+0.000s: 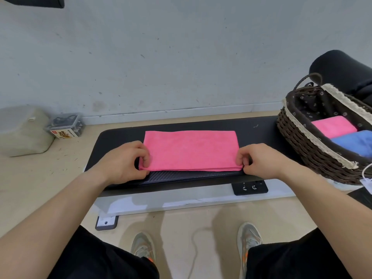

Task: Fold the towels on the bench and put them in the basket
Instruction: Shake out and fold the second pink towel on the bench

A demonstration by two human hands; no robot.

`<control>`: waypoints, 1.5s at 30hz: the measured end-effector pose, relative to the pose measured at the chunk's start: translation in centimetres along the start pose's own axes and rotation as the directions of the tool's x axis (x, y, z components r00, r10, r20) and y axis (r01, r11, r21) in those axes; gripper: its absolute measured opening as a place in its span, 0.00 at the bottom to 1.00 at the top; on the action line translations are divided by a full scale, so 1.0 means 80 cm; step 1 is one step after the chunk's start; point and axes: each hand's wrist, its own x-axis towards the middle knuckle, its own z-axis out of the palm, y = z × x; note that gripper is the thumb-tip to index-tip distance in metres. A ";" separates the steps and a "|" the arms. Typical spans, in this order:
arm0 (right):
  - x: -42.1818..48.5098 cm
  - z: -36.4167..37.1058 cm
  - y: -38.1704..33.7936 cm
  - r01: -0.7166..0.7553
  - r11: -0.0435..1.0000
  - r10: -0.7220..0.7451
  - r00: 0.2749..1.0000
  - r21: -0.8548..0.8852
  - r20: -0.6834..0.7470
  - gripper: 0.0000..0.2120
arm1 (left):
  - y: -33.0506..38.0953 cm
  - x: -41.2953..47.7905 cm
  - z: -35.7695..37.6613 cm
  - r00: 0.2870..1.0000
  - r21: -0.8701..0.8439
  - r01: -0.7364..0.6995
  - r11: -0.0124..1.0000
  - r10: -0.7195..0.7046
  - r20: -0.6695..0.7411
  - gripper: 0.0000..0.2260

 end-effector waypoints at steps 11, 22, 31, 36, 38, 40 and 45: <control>0.064 0.022 -0.091 0.131 0.990 -0.111 0.941 0.042 -0.319 0.22 | 0.085 0.087 0.028 0.974 0.032 0.038 0.999 -0.029 -0.224 0.20; 0.095 0.077 -0.065 0.046 0.974 -0.069 0.993 -0.222 -0.096 0.37 | 0.031 0.100 0.062 0.980 0.136 0.194 0.972 -0.198 0.013 0.32; 0.073 0.067 -0.038 -0.061 0.976 0.039 0.993 -0.210 -0.109 0.36 | 0.014 0.089 0.058 0.968 0.073 0.253 0.965 -0.251 -0.030 0.28; 0.072 0.057 -0.050 -0.032 0.974 -0.004 0.987 -0.224 -0.159 0.35 | 0.026 0.081 0.036 0.910 -0.082 0.335 0.939 -0.345 -0.231 0.22; 0.072 0.049 -0.063 0.038 0.980 -0.075 0.979 -0.195 -0.189 0.32 | 0.026 0.077 0.029 0.870 -0.067 0.413 0.908 -0.415 -0.267 0.21; 0.072 0.043 -0.076 0.135 0.985 -0.154 0.971 -0.111 -0.185 0.30 | 0.024 0.074 0.025 0.832 -0.044 0.513 0.857 -0.509 -0.220 0.18; 0.073 0.034 -0.088 0.253 0.966 -0.258 0.960 -0.053 -0.111 0.25 | 0.022 0.075 0.024 0.819 -0.014 0.567 0.824 -0.565 -0.099 0.18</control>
